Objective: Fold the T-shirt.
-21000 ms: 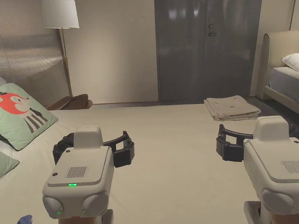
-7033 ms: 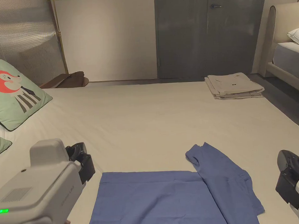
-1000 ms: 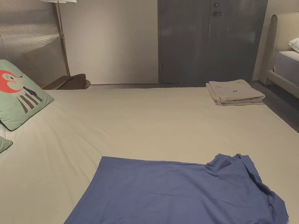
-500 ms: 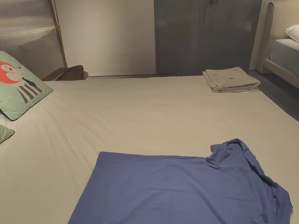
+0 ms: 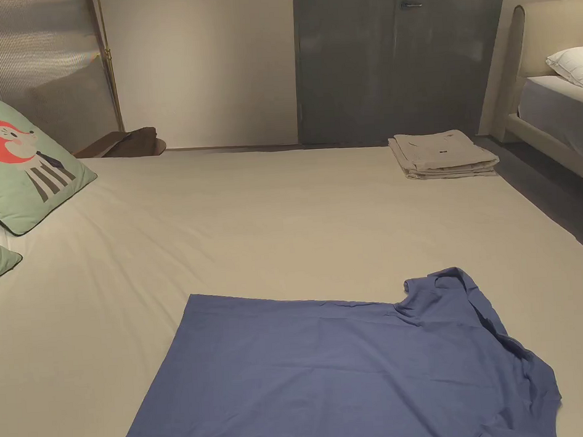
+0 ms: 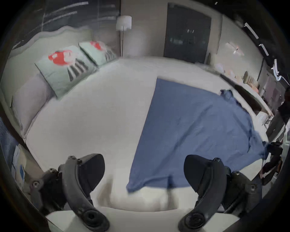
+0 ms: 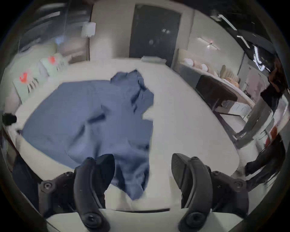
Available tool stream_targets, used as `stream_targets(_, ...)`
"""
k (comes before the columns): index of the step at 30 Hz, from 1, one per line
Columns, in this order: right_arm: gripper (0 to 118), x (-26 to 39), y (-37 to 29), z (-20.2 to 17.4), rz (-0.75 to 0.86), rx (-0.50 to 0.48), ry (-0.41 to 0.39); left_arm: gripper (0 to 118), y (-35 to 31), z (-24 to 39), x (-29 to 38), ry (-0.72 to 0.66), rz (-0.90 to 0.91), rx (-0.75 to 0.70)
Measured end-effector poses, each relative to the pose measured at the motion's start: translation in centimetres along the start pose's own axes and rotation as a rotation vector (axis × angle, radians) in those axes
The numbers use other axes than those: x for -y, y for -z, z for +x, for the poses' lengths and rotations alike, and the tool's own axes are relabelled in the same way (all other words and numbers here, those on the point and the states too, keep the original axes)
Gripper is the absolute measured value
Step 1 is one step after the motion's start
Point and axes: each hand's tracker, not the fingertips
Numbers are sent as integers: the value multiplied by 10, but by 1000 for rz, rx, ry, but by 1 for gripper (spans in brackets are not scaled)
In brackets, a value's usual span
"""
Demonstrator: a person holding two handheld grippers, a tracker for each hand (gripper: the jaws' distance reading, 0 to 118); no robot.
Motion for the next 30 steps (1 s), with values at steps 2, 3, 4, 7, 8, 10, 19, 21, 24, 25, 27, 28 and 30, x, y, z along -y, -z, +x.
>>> stream_targets(2, 80, -21, -21, -14, 143, 14, 37, 102, -13, 6, -15, -20, 145, 2)
stream_targets(3, 81, -27, -26, -18, 197, 19, 53, 102, -20, 10, -22, -35, 207, 12)
stream_targets(4, 81, -36, -30, -24, 247, 31, 76, 102, -29, 16, -30, -54, 273, 18)
stream_targets(7, 81, -56, -32, -36, 373, 26, 130, 102, -37, 23, -47, -92, 414, 41)
stream_targets(8, 81, -63, -33, -41, 408, 32, 133, 102, -41, 27, -51, -90, 453, 52)
stream_targets(10, 73, -75, -32, -50, 457, 43, 130, 93, -50, 43, -61, -70, 515, 32)
stream_targets(19, 0, -109, -41, -76, 536, 39, 119, 0, -56, 58, -82, -60, 550, 25)
stream_targets(21, 0, -110, -41, -75, 532, 35, 116, 0, -54, 53, -82, -45, 518, 22)
stream_targets(24, 0, -107, -38, -75, 516, 37, 111, 0, -45, 40, -79, -18, 398, 48)
stream_targets(25, 0, -106, -36, -74, 505, 37, 112, 0, -39, 30, -75, -3, 338, 59)
stream_targets(27, 0, -99, -30, -70, 486, 34, 115, 0, -27, 18, -64, -3, 253, 45)
stream_targets(28, 0, -97, -28, -70, 472, 34, 114, 0, -20, 10, -56, -4, 197, 43)
stream_targets(30, 0, -90, -22, -69, 449, 26, 120, 0, -10, -2, -41, -31, 70, 47)
